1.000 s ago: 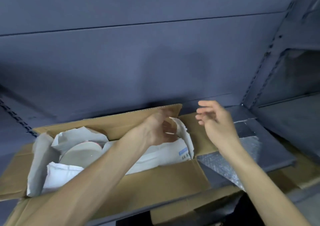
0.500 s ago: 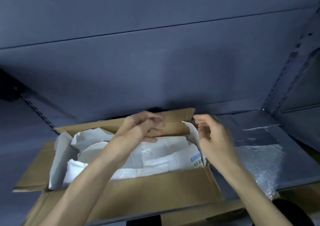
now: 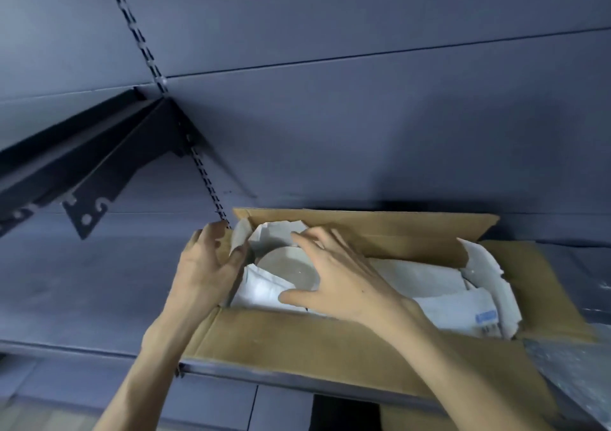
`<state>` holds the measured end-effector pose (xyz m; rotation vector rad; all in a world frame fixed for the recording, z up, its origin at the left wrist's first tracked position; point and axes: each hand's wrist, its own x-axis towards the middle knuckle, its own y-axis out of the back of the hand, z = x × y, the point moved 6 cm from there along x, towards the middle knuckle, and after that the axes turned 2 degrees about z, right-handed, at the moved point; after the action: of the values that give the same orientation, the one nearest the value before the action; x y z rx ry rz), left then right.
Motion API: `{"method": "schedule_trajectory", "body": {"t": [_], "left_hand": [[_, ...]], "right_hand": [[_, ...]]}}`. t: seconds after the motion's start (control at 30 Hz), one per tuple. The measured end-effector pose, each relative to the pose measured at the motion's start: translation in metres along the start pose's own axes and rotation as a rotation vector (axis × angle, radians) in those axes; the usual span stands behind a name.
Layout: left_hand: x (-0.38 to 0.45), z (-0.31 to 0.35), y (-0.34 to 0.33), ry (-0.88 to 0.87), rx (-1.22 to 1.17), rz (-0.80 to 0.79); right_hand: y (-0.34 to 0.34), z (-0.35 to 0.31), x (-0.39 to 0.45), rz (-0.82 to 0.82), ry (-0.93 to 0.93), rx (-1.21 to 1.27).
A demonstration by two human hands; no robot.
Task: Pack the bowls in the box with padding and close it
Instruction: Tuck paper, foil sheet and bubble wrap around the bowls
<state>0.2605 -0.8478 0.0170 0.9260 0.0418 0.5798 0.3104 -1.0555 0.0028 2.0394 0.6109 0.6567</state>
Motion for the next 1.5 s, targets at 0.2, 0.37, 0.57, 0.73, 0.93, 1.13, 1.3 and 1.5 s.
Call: {"method": "schedule_trajectory", "body": {"t": [0.2,0.37,0.57,0.73,0.93,1.13,1.3,1.5], "left_hand": [[0.001,-0.011,-0.008,-0.009,-0.099,-0.051],[0.006,-0.019,-0.01,-0.007,-0.084,-0.028],[0.011,-0.027,-0.015,-0.026,-0.052,-0.053],[0.013,-0.024,-0.022,-0.142,-0.027,-0.058],[0.019,-0.027,-0.032,-0.188,-0.001,-0.086],[0.015,-0.022,-0.051,-0.278,-0.042,-0.177],[0.019,-0.021,-0.063,-0.309,-0.019,-0.251],[0.022,-0.015,-0.075,-0.341,0.069,-0.288]], "right_hand": [[-0.024,-0.001,0.035,0.075,-0.061,-0.162],[-0.045,0.008,0.045,-0.023,-0.107,-0.26],[-0.063,0.006,0.052,-0.204,-0.058,-0.32],[-0.074,0.008,0.058,-0.259,-0.018,-0.315],[-0.083,0.0,0.07,-0.235,0.108,-0.26],[-0.091,0.001,0.068,-0.346,0.045,-0.276],[-0.041,0.002,0.06,-0.321,0.013,-0.185],[0.04,0.029,-0.004,-0.339,-0.027,0.0]]}}
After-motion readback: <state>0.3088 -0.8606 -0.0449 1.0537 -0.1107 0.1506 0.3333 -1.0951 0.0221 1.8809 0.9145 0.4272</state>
